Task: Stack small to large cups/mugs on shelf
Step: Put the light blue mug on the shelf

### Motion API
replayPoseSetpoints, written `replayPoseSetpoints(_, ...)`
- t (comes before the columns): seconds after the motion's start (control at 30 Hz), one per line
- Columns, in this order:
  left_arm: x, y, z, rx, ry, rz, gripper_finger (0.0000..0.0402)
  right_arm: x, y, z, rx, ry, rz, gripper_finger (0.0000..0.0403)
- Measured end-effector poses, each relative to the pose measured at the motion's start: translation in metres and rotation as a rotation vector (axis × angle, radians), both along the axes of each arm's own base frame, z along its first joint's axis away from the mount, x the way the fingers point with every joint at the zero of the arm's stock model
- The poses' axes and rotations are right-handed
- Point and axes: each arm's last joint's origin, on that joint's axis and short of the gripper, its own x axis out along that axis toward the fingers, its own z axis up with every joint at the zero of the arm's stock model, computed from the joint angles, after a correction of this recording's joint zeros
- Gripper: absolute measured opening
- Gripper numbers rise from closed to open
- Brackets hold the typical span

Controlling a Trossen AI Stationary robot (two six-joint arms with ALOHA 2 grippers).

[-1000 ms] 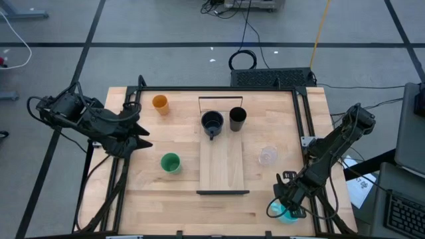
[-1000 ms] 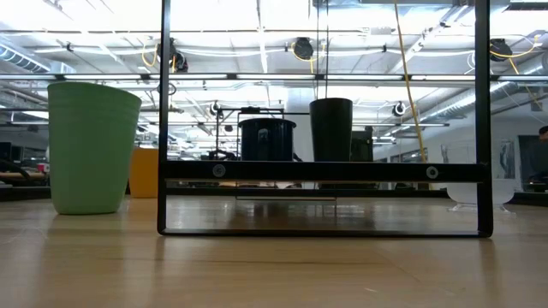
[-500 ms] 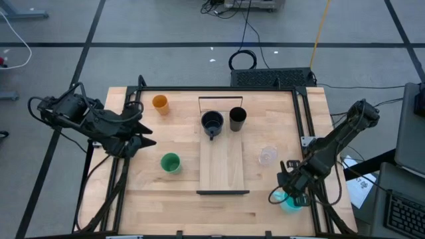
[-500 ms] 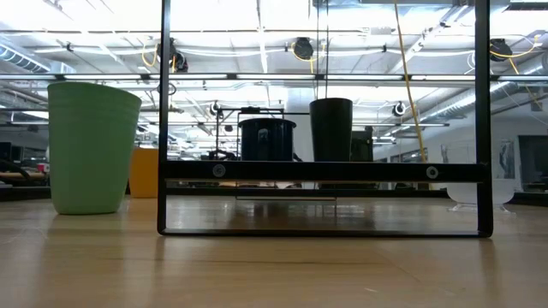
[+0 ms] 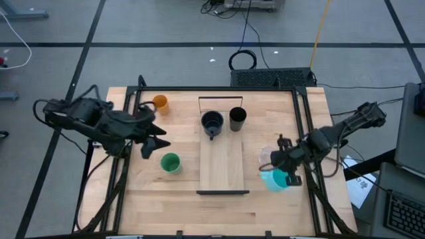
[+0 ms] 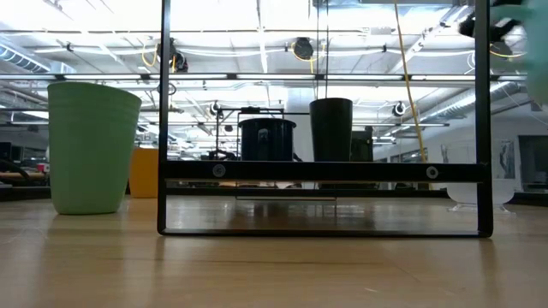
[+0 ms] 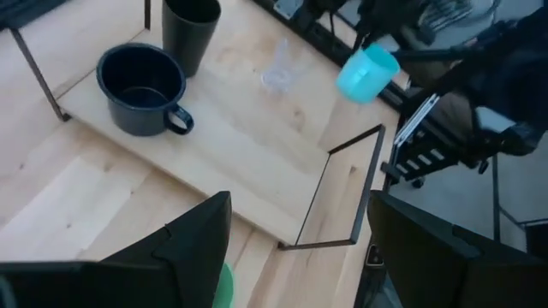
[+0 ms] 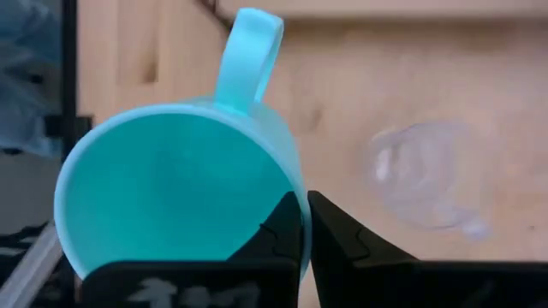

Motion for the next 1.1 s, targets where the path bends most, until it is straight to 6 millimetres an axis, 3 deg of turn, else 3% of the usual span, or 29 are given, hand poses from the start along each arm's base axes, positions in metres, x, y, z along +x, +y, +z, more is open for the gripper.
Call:
replayPoseSetpoints(0.33, 0.058, 0.003, -0.006, 0.039, -0.100, -0.064, 0.0273, 0.018, -0.030, 0.036, -0.051, -0.126, 0.046, 0.0000)
replayPoseSetpoints(0.53, 0.085, 0.012, -0.016, 0.026, -0.094, -0.087, 0.0273, 0.026, -0.045, 0.046, -0.098, -0.149, 0.086, 0.0000)
replayPoseSetpoints(0.8, 0.092, 0.022, -0.017, 0.045, -0.111, -0.060, 0.0273, 0.053, -0.069, 0.048, -0.172, -0.092, 0.154, 0.0000)
replayPoseSetpoints(1.1, 0.089, 0.023, -0.017, 0.067, -0.096, -0.064, 0.0273, 0.083, -0.086, 0.068, -0.231, -0.111, 0.258, 0.0000)
